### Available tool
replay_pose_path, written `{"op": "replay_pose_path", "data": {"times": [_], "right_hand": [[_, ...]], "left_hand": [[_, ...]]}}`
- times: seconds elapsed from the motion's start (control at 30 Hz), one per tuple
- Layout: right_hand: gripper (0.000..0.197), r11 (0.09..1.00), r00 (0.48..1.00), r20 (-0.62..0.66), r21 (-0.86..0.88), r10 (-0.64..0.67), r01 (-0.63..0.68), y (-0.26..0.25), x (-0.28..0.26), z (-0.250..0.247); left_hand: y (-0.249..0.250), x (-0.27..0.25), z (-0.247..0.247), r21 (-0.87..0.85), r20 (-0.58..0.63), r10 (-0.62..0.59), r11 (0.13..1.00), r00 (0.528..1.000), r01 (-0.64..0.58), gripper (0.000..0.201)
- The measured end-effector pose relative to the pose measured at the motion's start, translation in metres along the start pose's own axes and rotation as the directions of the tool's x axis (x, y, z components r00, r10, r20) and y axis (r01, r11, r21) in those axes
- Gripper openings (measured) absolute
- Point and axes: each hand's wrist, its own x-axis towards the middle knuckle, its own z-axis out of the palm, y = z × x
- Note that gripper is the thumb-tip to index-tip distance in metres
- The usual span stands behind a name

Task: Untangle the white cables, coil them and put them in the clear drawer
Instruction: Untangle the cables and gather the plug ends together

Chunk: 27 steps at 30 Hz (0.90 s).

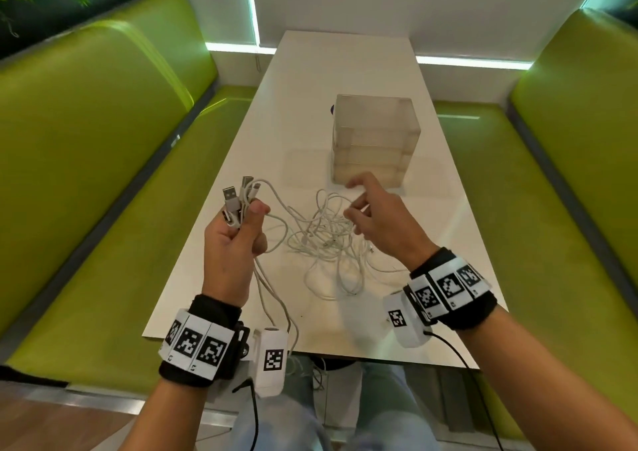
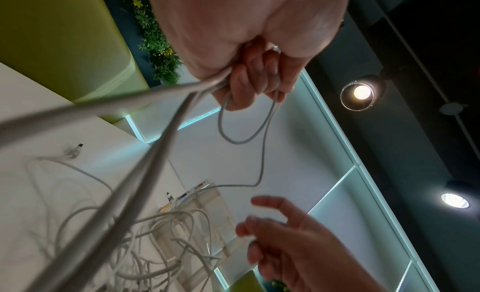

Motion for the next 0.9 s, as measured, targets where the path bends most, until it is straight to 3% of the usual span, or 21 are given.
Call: {"op": "replay_pose_path", "data": {"times": [0.1, 0.17, 0.23, 0.27, 0.6, 0.77, 0.9], "right_hand": [[0.051, 0.999, 0.991, 0.121, 0.004, -0.050, 0.050, -0.011, 0.016, 0.008], [0.034, 0.996, 0.980, 0.196, -0.073, -0.039, 0.054, -0.007, 0.032, 0.015], [0.012, 0.993, 0.990, 0.143, -0.121, 0.001, 0.017, 0.000, 0.047, 0.018], [0.009, 0.992, 0.994, 0.104, -0.125, 0.022, -0.009, 0.004, 0.055, 0.016], [0.016, 0.984, 0.984, -0.098, -0.084, 0.151, -0.159, 0.042, 0.083, -0.015], [0.008, 0.983, 0.980, -0.092, -0.043, 0.174, -0.179, 0.048, 0.086, -0.020], [0.012, 0.969, 0.983, -0.064, -0.166, 0.173, -0.182, 0.056, 0.083, -0.029]], "left_hand": [[0.000, -0.004, 0.004, -0.003, 0.042, 0.001, 1.000, 0.999, -0.001, 0.020], [0.001, -0.006, 0.005, -0.034, 0.089, 0.005, 0.999, 0.996, -0.002, 0.019], [0.004, -0.008, 0.006, -0.054, 0.151, 0.024, 0.998, 0.988, -0.016, 0.018], [0.006, -0.010, 0.006, -0.061, 0.176, 0.037, 0.998, 0.984, -0.027, 0.017], [0.027, -0.012, 0.002, -0.221, 0.189, 0.128, 0.972, 0.974, -0.084, 0.025], [0.034, -0.014, 0.004, -0.249, 0.185, 0.175, 0.960, 0.967, -0.126, 0.023], [0.039, -0.012, 0.000, -0.310, 0.123, 0.186, 0.940, 0.975, -0.140, 0.034]]}}
